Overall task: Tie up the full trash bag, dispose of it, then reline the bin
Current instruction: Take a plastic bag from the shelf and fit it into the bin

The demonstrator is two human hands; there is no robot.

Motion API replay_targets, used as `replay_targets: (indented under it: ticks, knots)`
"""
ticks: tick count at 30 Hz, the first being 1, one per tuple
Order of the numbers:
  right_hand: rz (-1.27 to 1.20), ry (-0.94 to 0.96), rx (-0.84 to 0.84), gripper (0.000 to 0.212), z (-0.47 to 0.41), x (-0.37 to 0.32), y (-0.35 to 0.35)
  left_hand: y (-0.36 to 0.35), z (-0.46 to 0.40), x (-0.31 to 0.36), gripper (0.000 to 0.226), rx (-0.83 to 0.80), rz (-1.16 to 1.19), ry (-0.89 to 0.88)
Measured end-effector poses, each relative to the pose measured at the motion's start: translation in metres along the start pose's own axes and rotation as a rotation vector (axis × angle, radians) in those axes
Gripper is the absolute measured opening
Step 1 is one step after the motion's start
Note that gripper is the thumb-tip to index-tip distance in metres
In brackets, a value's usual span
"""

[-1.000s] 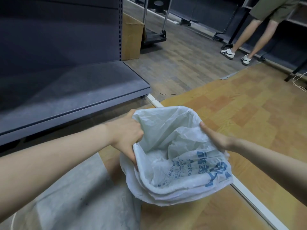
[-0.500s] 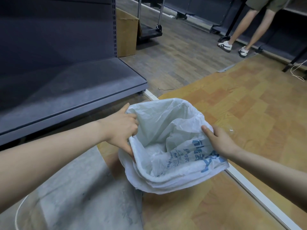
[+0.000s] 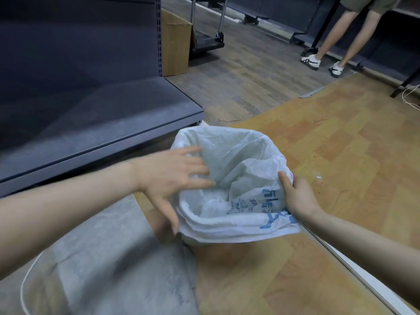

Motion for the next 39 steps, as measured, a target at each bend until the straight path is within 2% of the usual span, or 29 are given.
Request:
replay_targets:
  ticks: [2, 5, 7, 14, 19, 21, 24, 27, 32, 34, 36, 37, 39]
  knots:
    - [-0.026, -0.051, 0.041, 0.040, -0.005, 0.002, 0.000, -0.011, -0.007, 0.021, 0.086, -0.047, -0.003, 0.001]
    - [-0.085, -0.093, 0.075, 0.038, -0.008, 0.004, -0.005, -0.021, -0.010, 0.020, 0.042, -0.042, -0.002, 0.124]
    - [-0.123, -0.097, 0.075, 0.033, -0.008, 0.000, -0.010, -0.020, -0.005, 0.006, 0.035, -0.025, -0.012, 0.201]
    - [-0.029, -0.046, 0.022, 0.028, -0.020, -0.025, -0.019, -0.033, 0.009, -0.003, 0.034, -0.106, -0.024, 0.289]
    - [0.023, -0.117, -0.022, 0.044, -0.028, -0.028, -0.024, -0.042, 0.009, -0.010, 0.026, -0.163, -0.042, 0.367]
    - [0.007, -0.188, -0.045, 0.045, -0.030, -0.021, -0.027, -0.050, 0.007, -0.013, 0.042, -0.214, -0.014, 0.414]
    - [0.065, -0.183, -0.102, 0.034, -0.031, -0.019, -0.034, -0.050, 0.001, -0.014, 0.061, -0.214, 0.005, 0.485]
    - [0.127, -0.141, -0.073, 0.030, -0.032, -0.020, -0.032, -0.056, -0.006, -0.013, 0.037, -0.324, -0.076, 0.508]
    - [0.203, -0.081, -0.047, 0.028, -0.032, -0.027, -0.032, -0.063, -0.006, -0.014, 0.046, -0.451, -0.008, 0.509]
    - [0.203, -0.070, -0.052, 0.028, -0.033, -0.027, -0.030, -0.052, -0.005, -0.014, 0.042, -0.294, 0.116, 0.483]
    - [0.179, -0.062, -0.052, 0.028, -0.033, -0.027, -0.029, -0.023, 0.008, -0.028, 0.067, 0.014, 0.197, 0.540]
    - [0.170, -0.058, -0.050, 0.028, -0.033, -0.026, -0.029, -0.014, 0.020, -0.042, 0.079, 0.139, 0.235, 0.656]
    - [0.157, -0.054, -0.047, 0.028, -0.033, -0.025, -0.029, -0.016, 0.056, -0.076, 0.085, 0.269, 0.375, 1.056]
Point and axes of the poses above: each hand's wrist, its own z-axis away from the middle knuckle, its own y-axis out of the back of the hand, x = y × z, the point moved 10 cm from there along -z, towards the middle knuckle, and after that the axes turned 1 degree about x, right-handed, at the moved point
